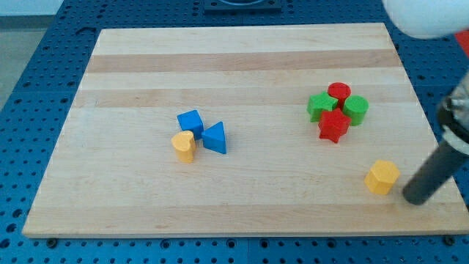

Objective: Push the yellow hexagon to the right side of the blue triangle

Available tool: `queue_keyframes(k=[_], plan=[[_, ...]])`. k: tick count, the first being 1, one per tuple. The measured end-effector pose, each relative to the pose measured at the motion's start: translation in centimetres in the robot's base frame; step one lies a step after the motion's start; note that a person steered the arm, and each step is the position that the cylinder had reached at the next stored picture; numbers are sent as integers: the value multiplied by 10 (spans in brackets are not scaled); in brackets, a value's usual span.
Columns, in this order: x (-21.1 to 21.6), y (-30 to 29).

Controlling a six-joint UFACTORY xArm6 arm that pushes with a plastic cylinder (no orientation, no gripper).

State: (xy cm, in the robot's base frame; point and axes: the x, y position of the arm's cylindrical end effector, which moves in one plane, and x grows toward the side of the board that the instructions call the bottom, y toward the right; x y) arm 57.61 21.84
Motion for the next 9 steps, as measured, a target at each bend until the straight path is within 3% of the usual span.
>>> queue_keyframes(k=[2, 3, 4, 7, 8, 9], plan=[[-28, -50], [-53, -24], [-62, -44], [-46, -203], [-46, -226], [-46, -208]])
